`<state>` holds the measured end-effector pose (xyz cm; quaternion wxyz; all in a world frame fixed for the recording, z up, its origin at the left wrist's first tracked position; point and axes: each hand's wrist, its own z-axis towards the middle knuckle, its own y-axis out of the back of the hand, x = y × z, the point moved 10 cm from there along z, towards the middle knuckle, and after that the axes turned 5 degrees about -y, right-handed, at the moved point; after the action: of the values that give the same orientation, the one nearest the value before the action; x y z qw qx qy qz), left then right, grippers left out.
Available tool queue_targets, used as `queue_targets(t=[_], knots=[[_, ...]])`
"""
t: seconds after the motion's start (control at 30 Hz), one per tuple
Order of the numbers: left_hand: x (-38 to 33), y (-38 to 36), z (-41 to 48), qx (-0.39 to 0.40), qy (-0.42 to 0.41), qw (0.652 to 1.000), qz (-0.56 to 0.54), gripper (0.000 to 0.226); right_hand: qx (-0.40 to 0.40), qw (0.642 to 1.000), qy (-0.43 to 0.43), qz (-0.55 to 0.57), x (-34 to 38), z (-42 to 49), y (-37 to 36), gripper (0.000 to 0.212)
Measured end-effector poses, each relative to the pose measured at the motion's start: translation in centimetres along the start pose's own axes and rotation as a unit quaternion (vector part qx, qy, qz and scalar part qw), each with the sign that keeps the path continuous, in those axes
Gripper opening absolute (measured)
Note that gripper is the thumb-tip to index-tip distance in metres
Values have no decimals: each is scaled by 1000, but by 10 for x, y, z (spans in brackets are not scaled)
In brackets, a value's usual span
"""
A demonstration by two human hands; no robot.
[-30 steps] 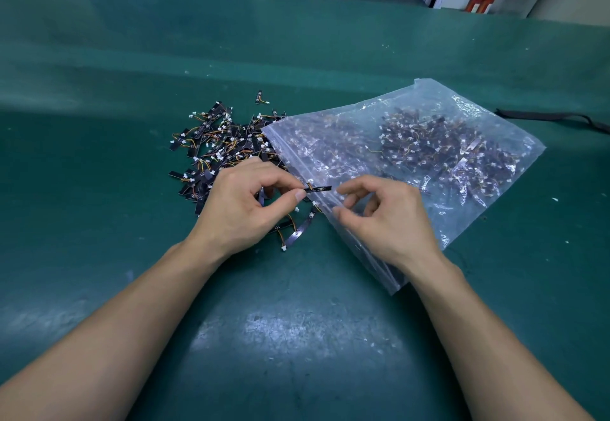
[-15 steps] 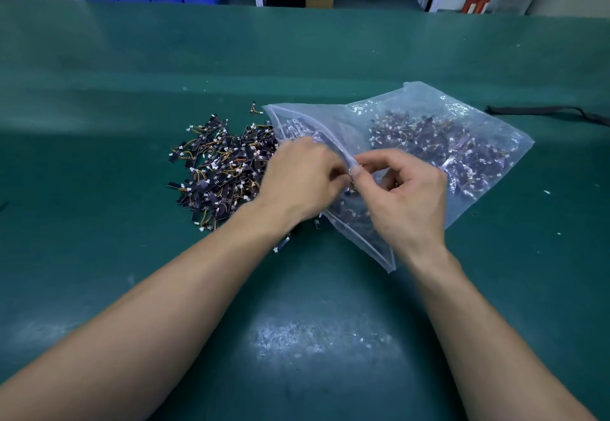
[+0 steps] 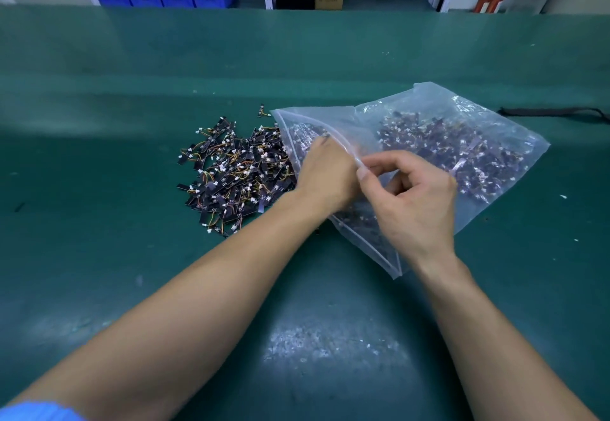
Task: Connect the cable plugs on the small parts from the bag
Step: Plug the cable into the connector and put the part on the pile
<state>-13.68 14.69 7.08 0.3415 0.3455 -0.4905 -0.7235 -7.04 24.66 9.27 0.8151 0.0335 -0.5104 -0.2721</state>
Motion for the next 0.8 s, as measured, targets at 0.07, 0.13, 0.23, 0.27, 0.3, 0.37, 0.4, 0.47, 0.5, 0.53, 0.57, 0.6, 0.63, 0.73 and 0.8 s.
queue_targets(t=[0.07,0.13,0.23,0.27,0.3,0.37,0.4,0.47,0.5,0.53,0.57,0.6,0.63,0.73,0.8], knots=[[22,14,-12,-32,13,999,-14,24,18,1000,-3,-5,-2,-2,-7,12],[37,27,-33,-56,2,997,-50,19,36,999,-6,-15,-6,-5,-13,9],[74,38,-67,-83,24,996,-36,20,80,996,-20,-46,-14,-10,-28,9],[87,40,-75,-87,37,995,-22,21,97,993,-24,-63,-17,-12,-33,10],[98,41,-82,-81,53,995,-13,23,114,990,-26,-79,-19,-14,-39,11],[109,37,-92,-64,69,996,2,24,149,983,-28,-105,-23,-18,-49,13],[112,36,-95,-59,71,996,6,24,166,979,-31,-113,-24,-20,-53,13],[113,36,-99,-60,61,996,11,21,185,975,-40,-117,-27,-23,-58,12],[116,37,-100,-64,66,996,13,20,184,975,-43,-114,-27,-23,-58,11],[116,39,-100,-71,64,995,17,18,181,976,-45,-113,-28,-23,-58,10],[118,40,-101,-75,68,995,16,16,177,977,-45,-114,-27,-23,-57,8],[119,40,-101,-78,69,994,16,14,176,977,-45,-114,-27,-22,-56,7],[118,40,-101,-79,68,994,18,12,176,977,-46,-114,-27,-23,-57,7],[113,40,-100,-84,58,994,28,6,175,977,-50,-111,-28,-23,-57,5],[109,41,-100,-92,49,994,33,4,171,978,-50,-110,-28,-23,-56,3]])
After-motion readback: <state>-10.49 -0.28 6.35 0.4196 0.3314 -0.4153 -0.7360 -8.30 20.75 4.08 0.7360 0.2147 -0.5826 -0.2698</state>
